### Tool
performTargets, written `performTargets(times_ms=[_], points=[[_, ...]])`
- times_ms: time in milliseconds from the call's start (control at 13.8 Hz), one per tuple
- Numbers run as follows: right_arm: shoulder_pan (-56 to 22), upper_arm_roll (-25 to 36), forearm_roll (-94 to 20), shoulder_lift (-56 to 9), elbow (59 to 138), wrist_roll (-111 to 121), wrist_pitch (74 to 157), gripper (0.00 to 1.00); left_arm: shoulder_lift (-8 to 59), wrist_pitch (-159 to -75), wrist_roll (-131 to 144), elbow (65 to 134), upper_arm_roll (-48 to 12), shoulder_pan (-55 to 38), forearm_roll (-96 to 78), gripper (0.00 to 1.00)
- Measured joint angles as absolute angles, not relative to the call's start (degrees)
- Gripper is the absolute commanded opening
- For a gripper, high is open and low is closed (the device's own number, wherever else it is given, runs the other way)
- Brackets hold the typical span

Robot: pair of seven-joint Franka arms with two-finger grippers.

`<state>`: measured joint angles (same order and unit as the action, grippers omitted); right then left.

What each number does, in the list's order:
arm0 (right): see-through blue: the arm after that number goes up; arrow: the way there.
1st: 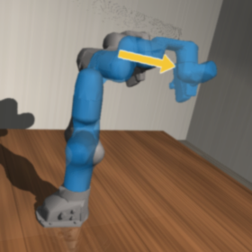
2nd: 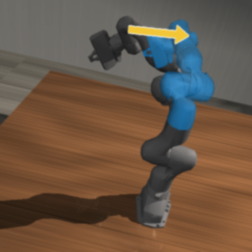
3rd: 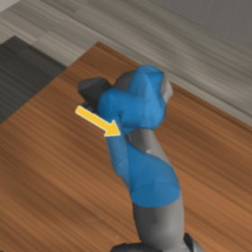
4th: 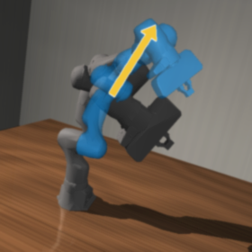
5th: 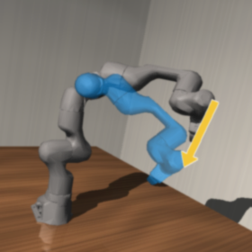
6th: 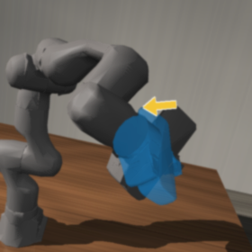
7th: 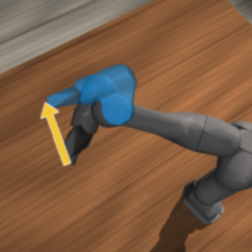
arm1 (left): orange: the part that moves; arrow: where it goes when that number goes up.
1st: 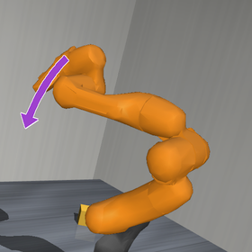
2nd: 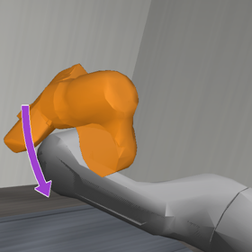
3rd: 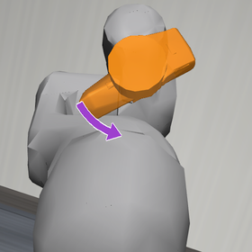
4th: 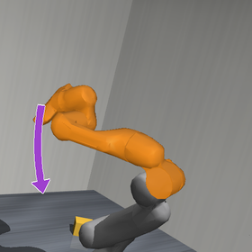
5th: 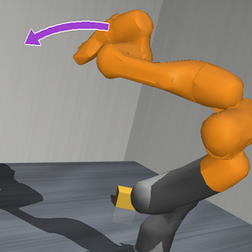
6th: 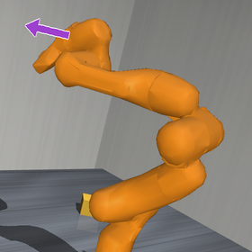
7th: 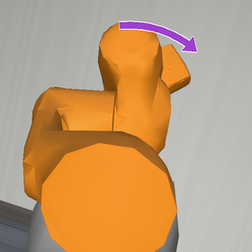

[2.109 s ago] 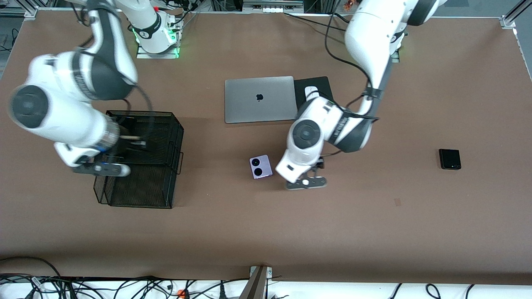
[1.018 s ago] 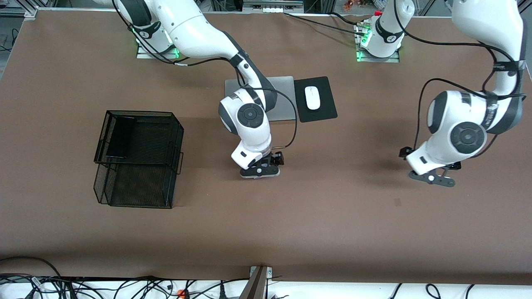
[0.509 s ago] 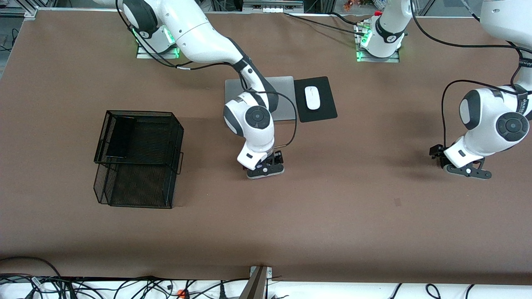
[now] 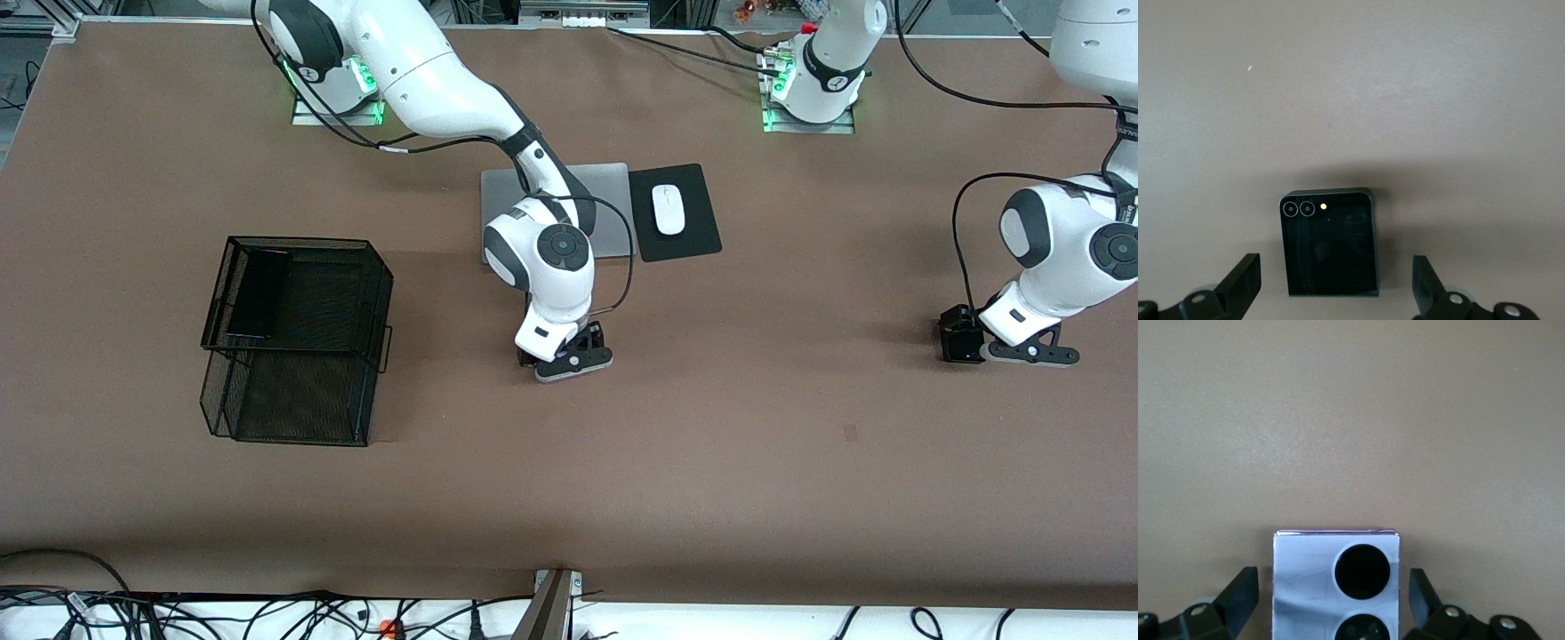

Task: Place phones with both arms
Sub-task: 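Grasp the small black flip phone with the left gripper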

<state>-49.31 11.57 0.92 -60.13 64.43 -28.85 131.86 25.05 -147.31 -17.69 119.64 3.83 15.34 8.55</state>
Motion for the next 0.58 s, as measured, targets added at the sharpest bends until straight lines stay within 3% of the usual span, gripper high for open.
performTargets(times_ms=[582], points=[[-49.31,11.57,0.93,-61.02,64.43,-28.85,131.88,1.0,28.93,-152.03,-17.69,119.66,2.72,17.87,7.96,1.0]])
